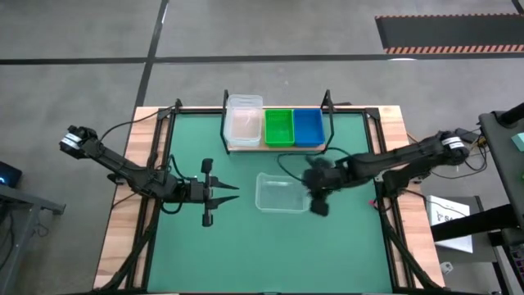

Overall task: Stack baskets on shelf by color
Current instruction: Stack the transparent bin on the transparent bins on the shelf

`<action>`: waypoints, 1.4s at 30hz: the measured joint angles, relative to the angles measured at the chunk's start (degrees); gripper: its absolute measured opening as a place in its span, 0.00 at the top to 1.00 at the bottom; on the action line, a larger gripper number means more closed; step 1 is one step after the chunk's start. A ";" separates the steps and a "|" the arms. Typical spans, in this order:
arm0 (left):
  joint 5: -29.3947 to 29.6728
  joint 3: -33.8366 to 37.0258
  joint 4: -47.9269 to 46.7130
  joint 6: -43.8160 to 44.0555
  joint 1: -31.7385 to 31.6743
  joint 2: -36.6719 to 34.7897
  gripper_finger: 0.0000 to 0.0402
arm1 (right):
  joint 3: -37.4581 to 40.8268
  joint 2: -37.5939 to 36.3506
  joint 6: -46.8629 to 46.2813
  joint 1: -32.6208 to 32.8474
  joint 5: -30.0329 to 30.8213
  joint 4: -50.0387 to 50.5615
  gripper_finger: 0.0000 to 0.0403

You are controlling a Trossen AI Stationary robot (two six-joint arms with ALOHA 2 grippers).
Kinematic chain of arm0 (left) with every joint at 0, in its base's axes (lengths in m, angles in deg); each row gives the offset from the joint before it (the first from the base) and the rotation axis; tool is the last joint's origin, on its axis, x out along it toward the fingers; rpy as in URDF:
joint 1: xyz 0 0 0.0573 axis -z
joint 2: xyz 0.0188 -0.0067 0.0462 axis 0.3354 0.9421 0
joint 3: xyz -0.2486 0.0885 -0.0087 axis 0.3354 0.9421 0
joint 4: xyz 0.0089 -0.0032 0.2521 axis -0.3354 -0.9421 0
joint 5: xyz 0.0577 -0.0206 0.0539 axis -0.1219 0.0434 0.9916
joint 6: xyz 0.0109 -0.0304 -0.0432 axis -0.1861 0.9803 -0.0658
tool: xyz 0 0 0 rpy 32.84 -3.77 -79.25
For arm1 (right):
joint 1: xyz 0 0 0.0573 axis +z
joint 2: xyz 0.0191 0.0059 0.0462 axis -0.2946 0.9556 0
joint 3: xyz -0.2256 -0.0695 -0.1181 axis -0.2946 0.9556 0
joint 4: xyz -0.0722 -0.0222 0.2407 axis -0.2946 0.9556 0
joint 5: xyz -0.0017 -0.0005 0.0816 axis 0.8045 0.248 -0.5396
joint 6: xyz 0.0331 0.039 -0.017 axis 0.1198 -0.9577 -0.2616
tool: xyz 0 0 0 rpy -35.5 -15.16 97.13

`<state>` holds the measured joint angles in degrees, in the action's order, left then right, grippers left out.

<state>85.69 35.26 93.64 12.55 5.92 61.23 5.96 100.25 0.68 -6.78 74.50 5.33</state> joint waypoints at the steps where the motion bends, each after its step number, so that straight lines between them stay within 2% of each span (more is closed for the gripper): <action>1: 0.00 0.00 0.00 -0.01 0.01 0.00 0.80 | -0.04 -0.99 -0.43 0.07 5.35 6.06 0.78; 3: 0.00 0.00 0.03 0.02 0.01 0.00 0.80 | 0.53 -2.44 -2.67 0.28 15.11 13.48 0.83; 5: 0.00 0.00 0.27 0.10 0.00 0.17 0.80 | 2.52 -3.71 -2.62 0.01 20.77 15.86 0.89; 8: 0.00 -0.04 4.90 0.78 -0.02 2.95 0.80 | 6.85 -4.41 1.03 -0.38 22.30 10.62 0.96; 11: -0.04 -1.87 9.97 2.45 -1.02 9.08 0.80 | 11.55 -4.26 4.91 -1.47 22.41 2.54 0.98; 13: 0.00 -4.02 9.76 5.97 -1.61 14.29 0.80 | 14.66 -4.19 8.44 -2.11 22.45 -4.67 0.98; 16: -0.14 -7.70 4.34 10.49 -1.71 22.50 0.80 | 17.92 -4.17 12.87 -3.71 19.83 -12.83 0.98; 19: -2.14 -12.12 -7.72 16.21 -0.94 27.45 0.80 | 18.96 -4.17 15.78 -5.63 18.69 -16.84 0.98; 24: -1.50 -18.27 -28.04 30.28 -1.21 33.18 0.80 | 20.33 -4.19 21.31 -7.97 15.09 -22.97 0.98; 28: -0.23 -19.09 -30.01 34.91 -2.35 35.81 0.80 | 20.59 -4.19 22.39 -8.59 8.17 -24.54 0.98; 30: 0.59 -19.04 -32.84 36.59 -2.49 35.92 0.80 | 20.59 -4.19 21.82 -8.37 4.36 -24.21 0.98; 35: 9.27 -19.16 -52.36 49.59 -2.49 29.58 0.80 | 21.05 -4.19 17.93 -5.71 -11.90 -26.49 0.98; 38: 12.33 -18.75 -58.16 57.13 -2.14 24.40 0.80 | 21.55 -4.19 17.04 -2.10 -13.00 -30.84 0.98; 42: 12.20 -18.48 -52.46 54.75 -0.50 19.71 0.80 | 21.23 -4.89 16.84 1.88 -7.87 -31.00 0.98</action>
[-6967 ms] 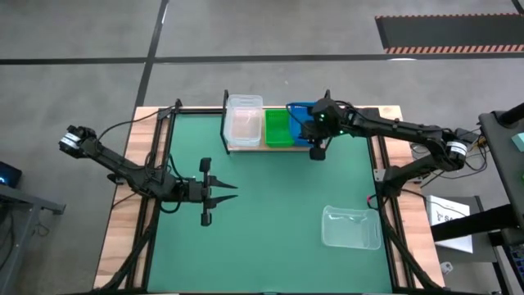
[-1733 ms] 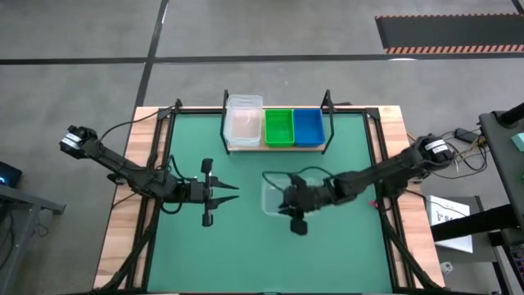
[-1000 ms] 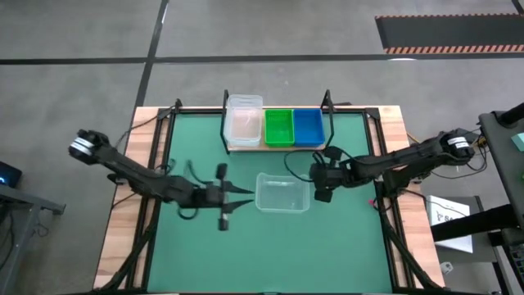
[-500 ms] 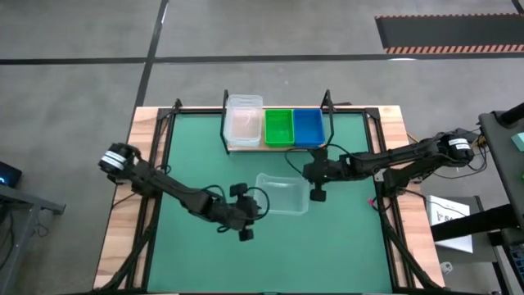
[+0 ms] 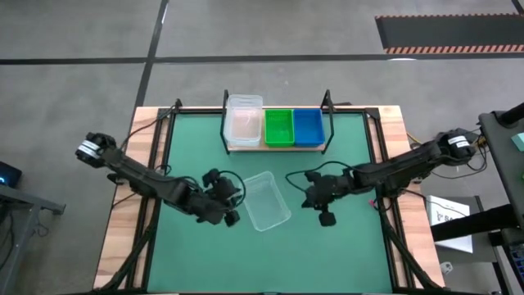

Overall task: Stack baskets on shelf by color
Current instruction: Stack the transparent bin on the transparent bins on the shelf

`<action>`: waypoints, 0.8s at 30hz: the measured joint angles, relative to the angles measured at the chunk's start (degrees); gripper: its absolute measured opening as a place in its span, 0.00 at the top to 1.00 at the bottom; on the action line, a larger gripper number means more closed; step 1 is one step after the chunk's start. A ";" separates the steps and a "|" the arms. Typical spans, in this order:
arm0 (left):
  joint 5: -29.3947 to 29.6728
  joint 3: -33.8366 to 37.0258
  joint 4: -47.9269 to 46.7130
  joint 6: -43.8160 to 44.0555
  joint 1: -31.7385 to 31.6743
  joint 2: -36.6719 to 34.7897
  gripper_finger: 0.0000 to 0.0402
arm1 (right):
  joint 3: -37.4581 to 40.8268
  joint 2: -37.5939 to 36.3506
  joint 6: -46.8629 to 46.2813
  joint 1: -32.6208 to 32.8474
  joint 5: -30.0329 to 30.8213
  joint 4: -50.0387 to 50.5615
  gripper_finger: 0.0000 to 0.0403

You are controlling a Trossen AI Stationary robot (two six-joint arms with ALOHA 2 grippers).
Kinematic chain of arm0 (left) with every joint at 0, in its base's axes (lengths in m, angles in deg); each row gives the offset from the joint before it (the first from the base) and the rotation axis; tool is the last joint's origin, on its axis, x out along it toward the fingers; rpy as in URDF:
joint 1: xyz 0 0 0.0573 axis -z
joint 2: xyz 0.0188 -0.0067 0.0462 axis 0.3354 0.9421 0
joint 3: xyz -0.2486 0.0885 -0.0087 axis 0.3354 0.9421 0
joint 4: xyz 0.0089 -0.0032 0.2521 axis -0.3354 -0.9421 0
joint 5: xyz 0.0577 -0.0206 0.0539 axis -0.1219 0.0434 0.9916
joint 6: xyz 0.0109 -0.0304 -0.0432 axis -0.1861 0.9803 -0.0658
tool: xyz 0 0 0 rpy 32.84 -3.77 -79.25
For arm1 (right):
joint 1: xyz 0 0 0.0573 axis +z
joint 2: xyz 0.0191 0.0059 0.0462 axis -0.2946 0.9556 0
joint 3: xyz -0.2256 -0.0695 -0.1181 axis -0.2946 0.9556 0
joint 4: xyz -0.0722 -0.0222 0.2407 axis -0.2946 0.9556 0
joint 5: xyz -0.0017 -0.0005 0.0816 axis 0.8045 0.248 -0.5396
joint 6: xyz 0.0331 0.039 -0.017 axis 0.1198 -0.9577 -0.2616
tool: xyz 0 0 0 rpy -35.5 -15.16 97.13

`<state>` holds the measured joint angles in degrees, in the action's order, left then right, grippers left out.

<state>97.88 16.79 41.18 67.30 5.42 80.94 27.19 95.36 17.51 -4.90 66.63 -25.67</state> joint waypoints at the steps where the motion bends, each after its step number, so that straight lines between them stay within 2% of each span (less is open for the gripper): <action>1: -0.25 0.06 2.64 -1.61 0.43 -0.30 0.80 | 0.02 -0.50 0.31 0.52 1.71 0.63 0.98; 6: -3.85 -1.03 20.26 -8.78 2.36 3.80 0.80 | 0.80 -2.95 3.50 1.28 4.84 2.66 0.98; 10: -6.66 -6.64 23.85 -9.55 2.92 12.50 0.80 | 2.77 -4.82 6.43 1.25 4.94 1.66 0.98; 13: -8.37 -15.17 16.88 -8.43 2.95 20.35 0.80 | 4.09 -6.06 7.76 1.24 5.34 -0.02 0.98; 18: -10.15 -31.73 -5.28 -5.42 2.93 30.30 0.80 | 5.20 -7.61 8.19 1.24 5.41 -1.22 0.98; 20: -10.37 -35.75 -11.76 -3.72 2.83 32.56 0.80 | 5.85 -7.71 8.63 1.24 5.39 -2.14 0.98; 24: -12.33 -38.48 -14.11 -3.85 2.66 34.61 0.75 | 7.49 -7.53 9.04 1.24 5.41 -4.95 0.98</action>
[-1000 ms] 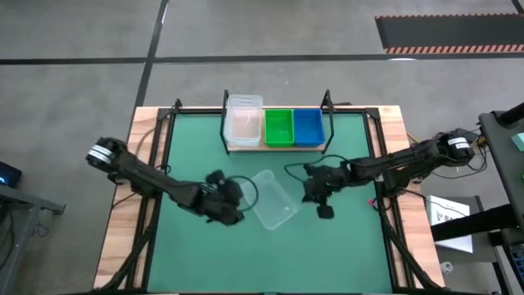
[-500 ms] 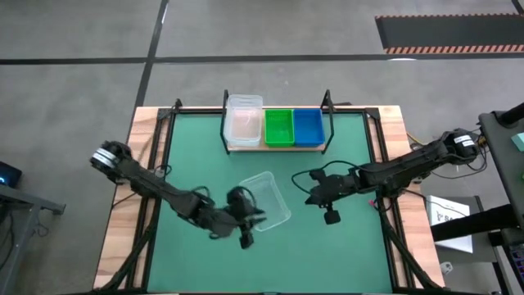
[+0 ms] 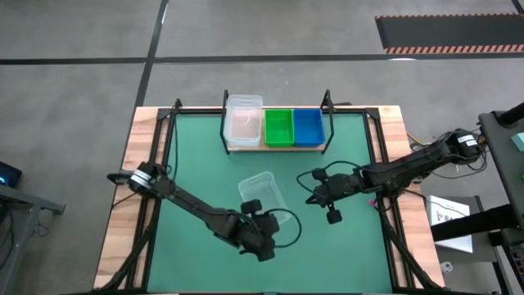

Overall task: Stack baskets on shelf by color
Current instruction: Stack the transparent bin on the transparent bins on the shelf

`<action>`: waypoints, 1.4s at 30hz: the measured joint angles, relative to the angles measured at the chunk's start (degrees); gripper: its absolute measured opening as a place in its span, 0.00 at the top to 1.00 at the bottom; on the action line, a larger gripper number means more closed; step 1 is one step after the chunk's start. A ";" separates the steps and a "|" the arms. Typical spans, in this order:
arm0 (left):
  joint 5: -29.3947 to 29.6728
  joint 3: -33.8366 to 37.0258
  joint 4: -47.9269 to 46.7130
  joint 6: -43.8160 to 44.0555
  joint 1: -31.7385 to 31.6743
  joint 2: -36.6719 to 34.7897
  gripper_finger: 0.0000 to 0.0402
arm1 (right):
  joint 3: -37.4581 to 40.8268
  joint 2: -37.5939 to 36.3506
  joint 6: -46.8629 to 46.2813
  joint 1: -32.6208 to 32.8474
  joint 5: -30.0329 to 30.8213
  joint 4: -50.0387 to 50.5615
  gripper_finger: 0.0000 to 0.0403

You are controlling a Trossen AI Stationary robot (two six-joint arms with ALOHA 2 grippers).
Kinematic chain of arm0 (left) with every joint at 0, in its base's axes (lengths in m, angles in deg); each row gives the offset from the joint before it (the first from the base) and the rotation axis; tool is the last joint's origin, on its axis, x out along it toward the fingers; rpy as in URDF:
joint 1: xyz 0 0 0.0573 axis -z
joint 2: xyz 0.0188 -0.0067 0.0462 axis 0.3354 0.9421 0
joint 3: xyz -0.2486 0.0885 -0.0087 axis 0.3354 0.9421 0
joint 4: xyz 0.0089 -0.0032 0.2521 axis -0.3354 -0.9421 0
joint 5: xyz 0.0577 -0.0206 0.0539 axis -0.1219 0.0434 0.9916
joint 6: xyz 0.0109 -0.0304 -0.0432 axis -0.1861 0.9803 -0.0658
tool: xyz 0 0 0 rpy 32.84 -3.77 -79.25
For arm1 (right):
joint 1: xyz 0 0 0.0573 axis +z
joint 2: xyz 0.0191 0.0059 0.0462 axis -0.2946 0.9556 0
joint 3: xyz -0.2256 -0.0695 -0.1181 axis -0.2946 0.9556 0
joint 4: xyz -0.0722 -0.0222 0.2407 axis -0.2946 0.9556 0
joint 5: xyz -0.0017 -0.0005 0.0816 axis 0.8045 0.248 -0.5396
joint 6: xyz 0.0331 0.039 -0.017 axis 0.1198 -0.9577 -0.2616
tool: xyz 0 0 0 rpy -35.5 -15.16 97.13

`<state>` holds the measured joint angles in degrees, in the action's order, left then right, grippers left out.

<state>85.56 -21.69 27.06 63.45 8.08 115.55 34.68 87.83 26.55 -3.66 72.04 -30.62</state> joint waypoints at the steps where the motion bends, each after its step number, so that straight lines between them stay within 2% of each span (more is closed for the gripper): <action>1: -0.03 -0.05 0.20 -0.11 -0.22 0.07 0.73 | 0.54 0.02 0.00 0.00 -0.02 -0.51 0.98; 5: 0.51 1.93 1.58 0.14 -1.65 0.22 0.62 | 1.74 0.02 -0.54 0.00 -0.02 -0.64 0.98; 8: 0.63 3.92 6.66 -0.56 -3.07 1.04 0.56 | 1.91 0.02 -1.27 0.00 -0.04 -0.62 0.98; 13: 0.12 7.06 12.68 -2.70 -3.75 1.61 0.53 | 1.93 0.02 -1.51 0.00 -0.02 -0.70 0.98; 18: -0.13 8.15 12.63 -2.73 -3.78 1.81 0.63 | 1.93 0.02 -1.47 0.00 -0.02 -0.64 0.98; 25: -1.44 8.40 12.54 -3.70 -3.77 1.44 0.97 | 2.21 0.02 -0.90 0.00 -0.02 -0.64 0.98; 30: -1.57 7.86 12.17 -8.37 -2.65 -2.37 1.00 | 2.67 0.02 -0.82 0.00 -0.02 -0.61 0.98; 34: -1.48 6.51 9.44 -16.76 -1.13 -7.91 1.00 | 2.87 0.02 -0.94 0.00 0.00 -0.49 0.98; 42: 3.31 6.07 2.67 -35.72 -1.39 -21.90 1.00 | 3.00 -0.09 -2.52 0.00 -0.02 -0.85 0.98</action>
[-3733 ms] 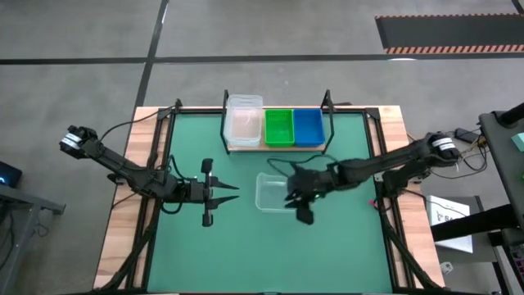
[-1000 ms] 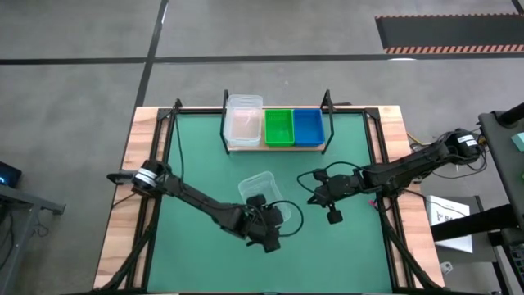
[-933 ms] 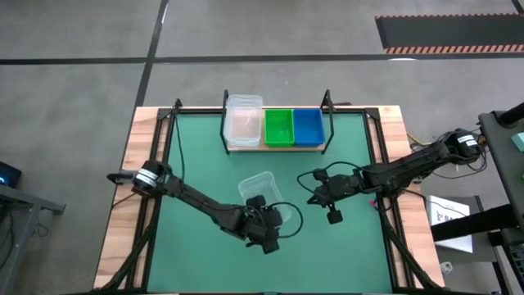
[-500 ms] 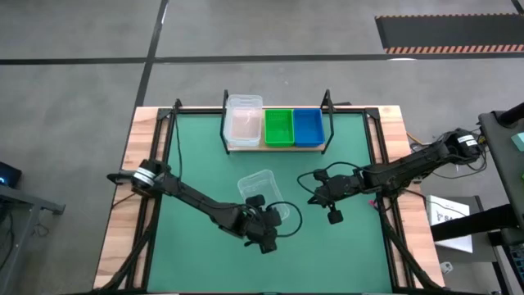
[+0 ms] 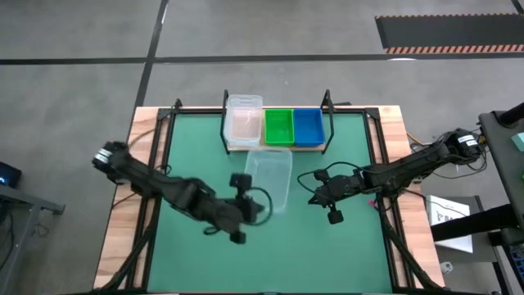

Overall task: Stack baskets on shelf by color
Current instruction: Stack the transparent bin on the transparent bins on the shelf

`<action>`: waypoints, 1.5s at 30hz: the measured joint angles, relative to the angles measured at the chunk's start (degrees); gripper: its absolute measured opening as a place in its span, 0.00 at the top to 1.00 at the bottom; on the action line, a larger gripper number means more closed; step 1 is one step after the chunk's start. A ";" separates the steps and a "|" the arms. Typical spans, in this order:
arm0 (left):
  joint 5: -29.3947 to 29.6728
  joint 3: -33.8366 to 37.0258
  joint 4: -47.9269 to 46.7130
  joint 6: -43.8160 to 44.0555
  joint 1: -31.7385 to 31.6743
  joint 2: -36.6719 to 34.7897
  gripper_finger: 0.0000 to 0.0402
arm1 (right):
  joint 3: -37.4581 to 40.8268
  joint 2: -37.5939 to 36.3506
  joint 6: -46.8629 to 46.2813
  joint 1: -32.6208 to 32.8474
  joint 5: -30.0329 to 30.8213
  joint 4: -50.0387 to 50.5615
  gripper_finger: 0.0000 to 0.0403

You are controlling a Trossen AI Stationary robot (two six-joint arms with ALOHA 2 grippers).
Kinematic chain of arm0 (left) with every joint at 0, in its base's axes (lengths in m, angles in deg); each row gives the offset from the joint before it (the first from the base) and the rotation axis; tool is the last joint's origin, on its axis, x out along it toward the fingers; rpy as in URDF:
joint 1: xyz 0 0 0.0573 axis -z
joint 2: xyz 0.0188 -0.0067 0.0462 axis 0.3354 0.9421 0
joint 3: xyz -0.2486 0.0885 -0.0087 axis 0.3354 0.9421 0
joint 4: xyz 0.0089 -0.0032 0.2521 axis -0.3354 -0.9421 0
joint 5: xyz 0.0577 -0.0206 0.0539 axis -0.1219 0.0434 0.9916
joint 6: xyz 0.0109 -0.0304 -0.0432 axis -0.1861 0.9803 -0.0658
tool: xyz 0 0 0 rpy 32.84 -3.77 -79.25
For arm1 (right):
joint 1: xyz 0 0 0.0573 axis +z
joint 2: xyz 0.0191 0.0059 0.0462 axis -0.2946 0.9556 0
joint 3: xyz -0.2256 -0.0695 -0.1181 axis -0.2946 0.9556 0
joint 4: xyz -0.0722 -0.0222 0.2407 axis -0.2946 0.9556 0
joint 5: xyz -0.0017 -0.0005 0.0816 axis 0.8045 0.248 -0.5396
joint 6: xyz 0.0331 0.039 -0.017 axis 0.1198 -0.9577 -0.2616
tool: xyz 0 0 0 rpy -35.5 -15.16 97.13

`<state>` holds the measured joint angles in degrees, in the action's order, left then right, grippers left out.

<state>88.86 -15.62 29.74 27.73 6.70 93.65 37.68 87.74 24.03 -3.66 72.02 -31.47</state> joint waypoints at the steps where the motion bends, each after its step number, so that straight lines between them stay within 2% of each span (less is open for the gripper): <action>1: 0.26 0.00 -0.10 -3.12 -0.52 -1.59 1.00 | 0.00 0.00 -0.49 0.00 0.00 0.11 0.98; 4: 0.19 0.00 -1.22 -10.75 -3.25 -5.77 1.00 | 0.00 0.00 -1.28 -0.01 0.01 0.13 0.98; 8: -3.15 0.00 -4.31 -18.01 -10.39 -9.80 1.00 | 0.00 0.00 -2.54 0.00 0.00 0.13 0.98; 17: -21.54 0.09 -9.02 -30.36 -33.68 -10.61 1.00 | 0.47 0.00 -4.28 0.00 -0.01 -1.00 0.98; 21: -22.69 0.24 -9.55 -32.77 -41.05 -10.26 1.00 | 0.59 0.00 -4.85 0.00 -0.02 -1.34 0.98; 23: -25.43 0.23 -9.04 -33.24 -43.40 -10.21 1.00 | 0.59 0.00 -5.37 0.00 -0.02 -1.34 0.98; 30: -27.84 1.92 -9.14 -34.74 -47.09 -9.32 1.00 | 0.61 0.00 -6.63 0.00 -0.01 -1.70 0.98; 39: -27.51 8.31 -5.46 -34.70 -47.70 -9.86 1.00 | 0.61 -0.02 -6.62 0.00 -0.02 -3.50 0.98; 45: -27.12 8.87 -4.14 -34.63 -48.01 -9.86 1.00 | 0.61 -0.02 -7.06 0.00 -0.02 -3.64 0.98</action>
<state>61.74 -6.74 25.60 -6.91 -41.32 83.79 38.29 87.71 16.97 -3.66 72.00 -35.11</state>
